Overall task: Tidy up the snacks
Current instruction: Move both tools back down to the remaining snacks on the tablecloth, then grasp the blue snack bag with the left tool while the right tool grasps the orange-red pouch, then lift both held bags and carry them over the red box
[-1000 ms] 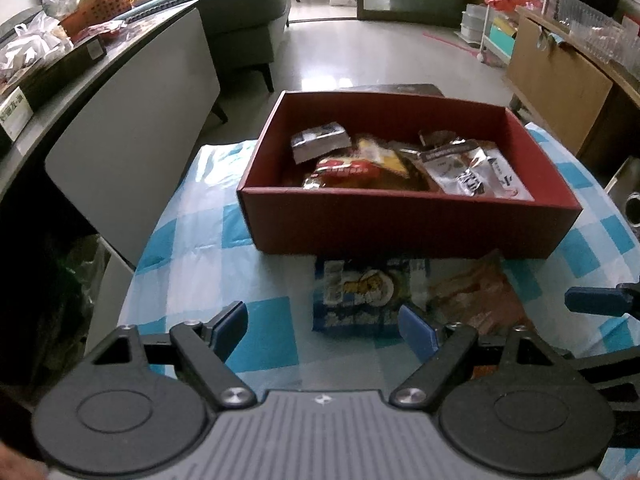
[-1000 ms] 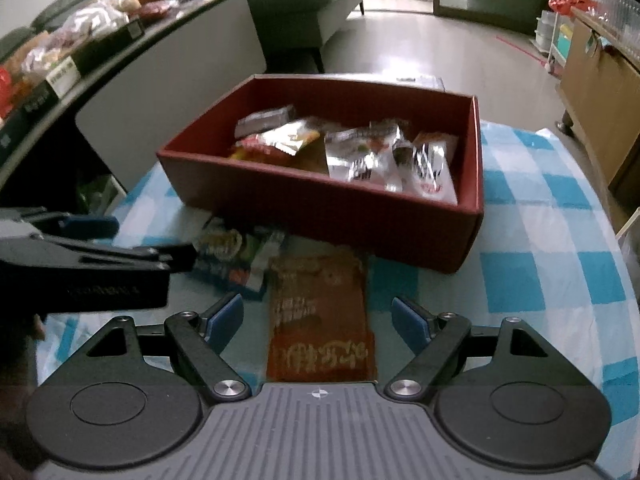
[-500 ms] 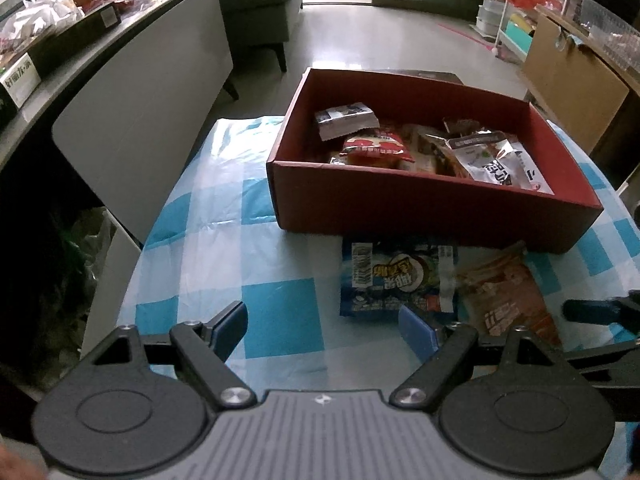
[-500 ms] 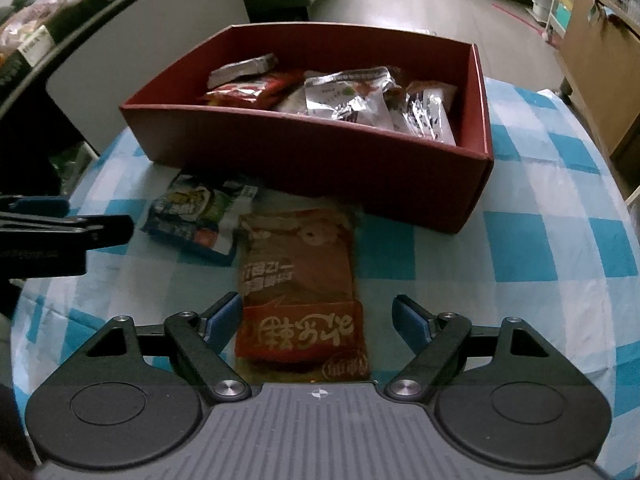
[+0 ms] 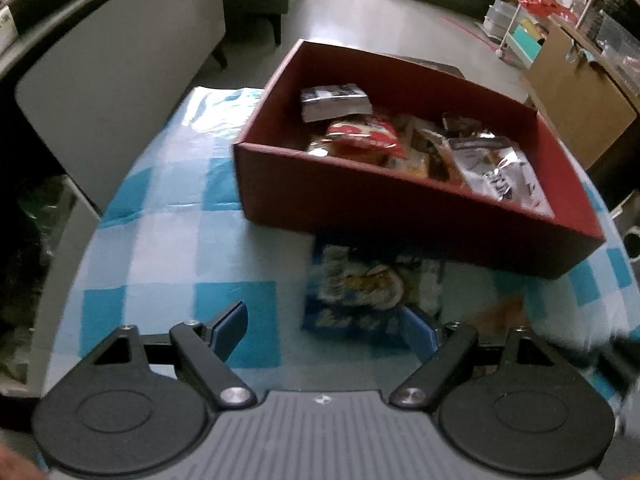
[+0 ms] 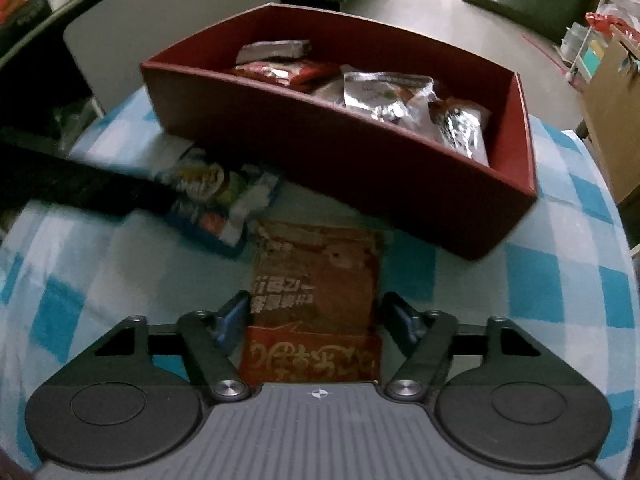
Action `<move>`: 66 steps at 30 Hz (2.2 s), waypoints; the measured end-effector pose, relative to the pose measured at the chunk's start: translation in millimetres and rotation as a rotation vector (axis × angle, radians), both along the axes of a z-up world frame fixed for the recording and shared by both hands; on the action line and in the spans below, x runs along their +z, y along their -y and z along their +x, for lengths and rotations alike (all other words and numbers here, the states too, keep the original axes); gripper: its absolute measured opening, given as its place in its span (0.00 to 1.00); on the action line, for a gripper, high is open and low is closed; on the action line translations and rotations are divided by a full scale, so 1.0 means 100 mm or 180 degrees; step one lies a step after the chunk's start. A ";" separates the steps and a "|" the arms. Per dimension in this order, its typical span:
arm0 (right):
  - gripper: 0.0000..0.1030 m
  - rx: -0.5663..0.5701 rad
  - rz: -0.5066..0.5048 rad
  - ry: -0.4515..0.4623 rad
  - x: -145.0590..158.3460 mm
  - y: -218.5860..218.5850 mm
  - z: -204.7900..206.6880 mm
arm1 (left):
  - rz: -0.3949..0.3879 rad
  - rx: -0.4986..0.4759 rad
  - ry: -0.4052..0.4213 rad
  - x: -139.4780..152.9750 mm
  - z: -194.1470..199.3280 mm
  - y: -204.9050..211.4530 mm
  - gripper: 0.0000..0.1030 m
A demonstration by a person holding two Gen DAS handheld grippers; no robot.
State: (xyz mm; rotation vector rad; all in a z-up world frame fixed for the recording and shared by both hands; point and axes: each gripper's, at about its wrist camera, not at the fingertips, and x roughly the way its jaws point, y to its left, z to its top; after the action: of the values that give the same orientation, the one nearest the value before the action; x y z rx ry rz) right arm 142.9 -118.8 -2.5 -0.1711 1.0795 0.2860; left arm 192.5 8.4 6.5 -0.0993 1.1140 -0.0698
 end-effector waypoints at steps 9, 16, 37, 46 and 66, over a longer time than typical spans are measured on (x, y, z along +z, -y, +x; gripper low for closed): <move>0.72 0.0048 0.0203 -0.0127 0.08 0.22 -0.31 | 0.0182 -0.0089 0.0046 -0.18 0.19 0.41 0.80; 0.73 -0.0018 0.0265 -0.0198 0.02 0.31 -0.22 | 0.0370 -0.0086 0.0132 -0.28 0.19 0.41 0.74; 0.73 0.0079 0.0289 -0.0199 0.06 0.27 -0.23 | 0.0377 -0.0276 0.0045 -0.08 -0.69 0.17 0.77; 0.75 0.0107 0.0205 -0.0229 -0.01 0.29 -0.22 | 0.0523 -0.0189 0.0084 -0.13 -0.69 0.21 0.70; 0.72 0.0050 0.0433 0.0048 0.35 0.24 -0.10 | 0.0367 -0.0098 0.0333 0.14 -0.73 0.12 0.61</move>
State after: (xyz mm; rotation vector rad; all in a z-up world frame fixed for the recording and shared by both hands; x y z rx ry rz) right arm 133.3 -143.3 32.7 -0.0600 1.0405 0.3706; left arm 119.3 -3.4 20.8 0.0246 1.0129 -0.0378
